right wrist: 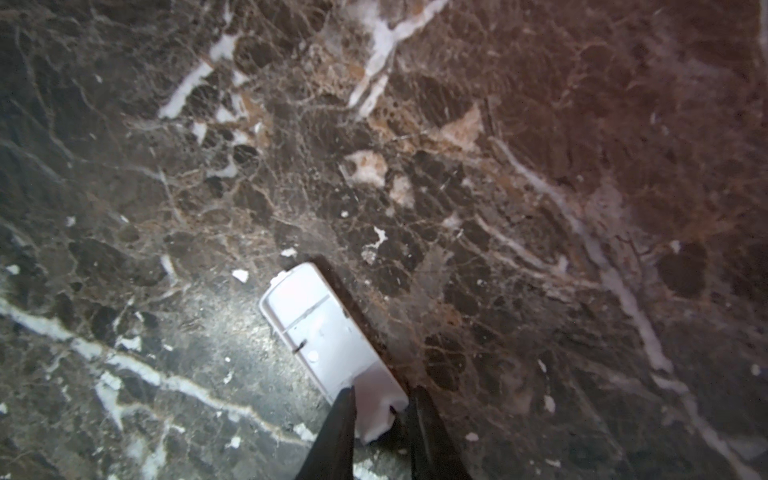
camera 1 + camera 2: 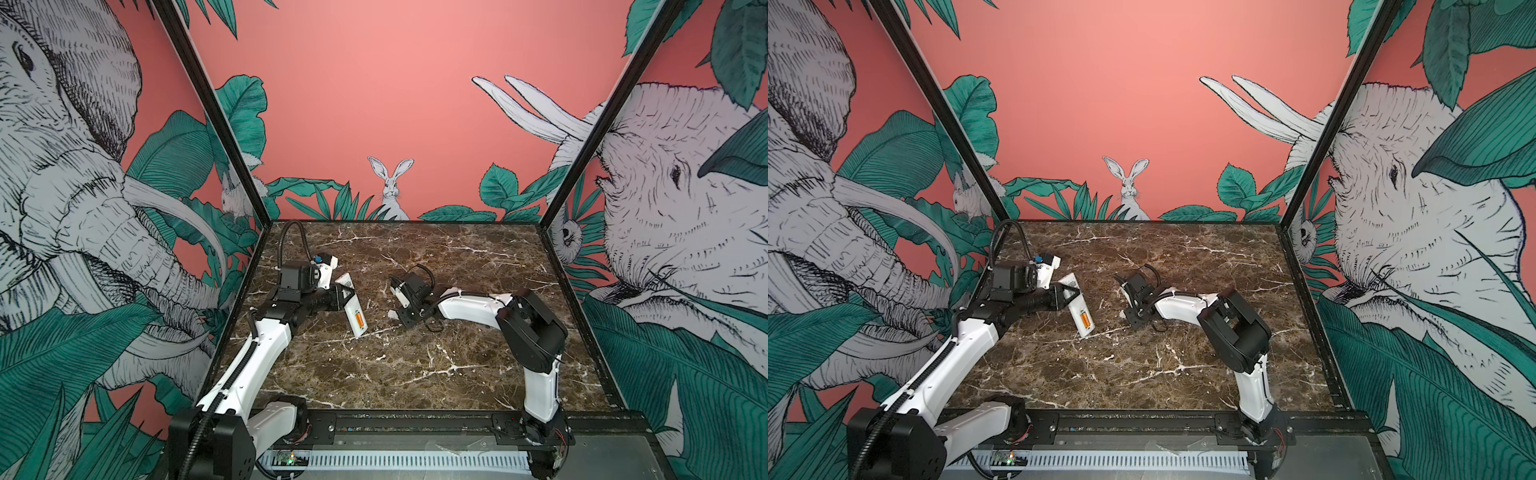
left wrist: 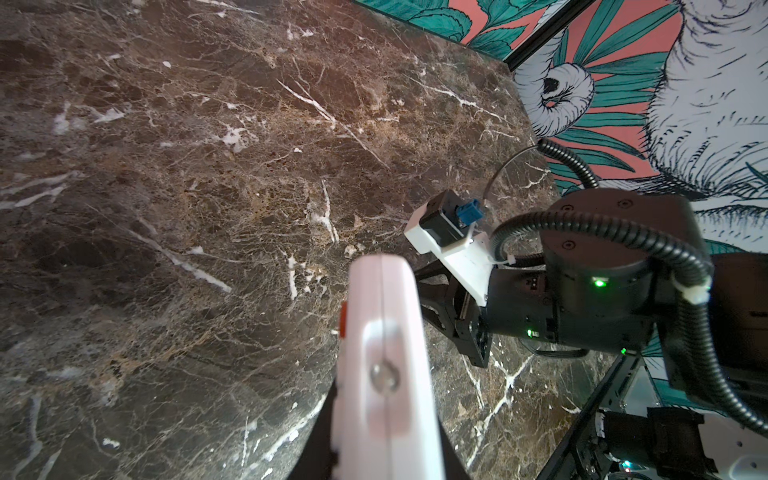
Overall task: Load the batteries into the remote control
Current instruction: 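Lower the right gripper onto the white battery cover and grasp it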
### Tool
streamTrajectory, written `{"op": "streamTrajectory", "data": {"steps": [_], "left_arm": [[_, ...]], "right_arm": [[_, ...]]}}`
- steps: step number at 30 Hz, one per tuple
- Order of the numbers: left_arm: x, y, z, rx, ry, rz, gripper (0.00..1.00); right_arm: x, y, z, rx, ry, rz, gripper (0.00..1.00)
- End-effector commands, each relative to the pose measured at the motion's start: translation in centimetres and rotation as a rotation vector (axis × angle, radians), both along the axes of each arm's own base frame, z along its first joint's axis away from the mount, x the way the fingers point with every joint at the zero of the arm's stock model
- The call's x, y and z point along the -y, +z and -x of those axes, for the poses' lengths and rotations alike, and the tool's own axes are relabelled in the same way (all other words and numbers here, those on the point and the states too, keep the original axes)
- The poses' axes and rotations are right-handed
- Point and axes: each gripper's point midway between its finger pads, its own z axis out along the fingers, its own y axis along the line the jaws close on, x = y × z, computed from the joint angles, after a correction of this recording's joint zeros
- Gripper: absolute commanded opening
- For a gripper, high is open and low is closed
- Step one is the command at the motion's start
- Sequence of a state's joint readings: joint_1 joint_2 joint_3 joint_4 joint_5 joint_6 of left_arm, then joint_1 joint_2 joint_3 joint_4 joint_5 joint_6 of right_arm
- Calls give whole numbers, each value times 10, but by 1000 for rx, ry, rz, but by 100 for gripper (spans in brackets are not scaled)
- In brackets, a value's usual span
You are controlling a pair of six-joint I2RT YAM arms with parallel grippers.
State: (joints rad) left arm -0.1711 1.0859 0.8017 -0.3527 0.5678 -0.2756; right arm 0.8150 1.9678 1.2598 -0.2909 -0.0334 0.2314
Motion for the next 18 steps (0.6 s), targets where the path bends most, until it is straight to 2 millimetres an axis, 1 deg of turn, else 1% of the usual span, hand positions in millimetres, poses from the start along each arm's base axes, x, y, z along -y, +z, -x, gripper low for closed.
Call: {"op": "streamTrajectory", "data": {"steps": [1,8,10,16,18], "left_arm": [[1,6,3,28,-13,20,0],[1,-2,2,9,-1,33,0],[6,-1,5,3,-24,64,0],[12,-13,8,-45,-41,104,0],[15,-18,7,-60,-43,130,0]], "right_arm": [[3,-6,-2,2,-10,34,20],[7,-5,-3,8,-22,55,13],[9,-5,-2,8,-21,59,11],[18,-1,1,24,-22,77,8],[22,4,2,39,-23,77,7]]}}
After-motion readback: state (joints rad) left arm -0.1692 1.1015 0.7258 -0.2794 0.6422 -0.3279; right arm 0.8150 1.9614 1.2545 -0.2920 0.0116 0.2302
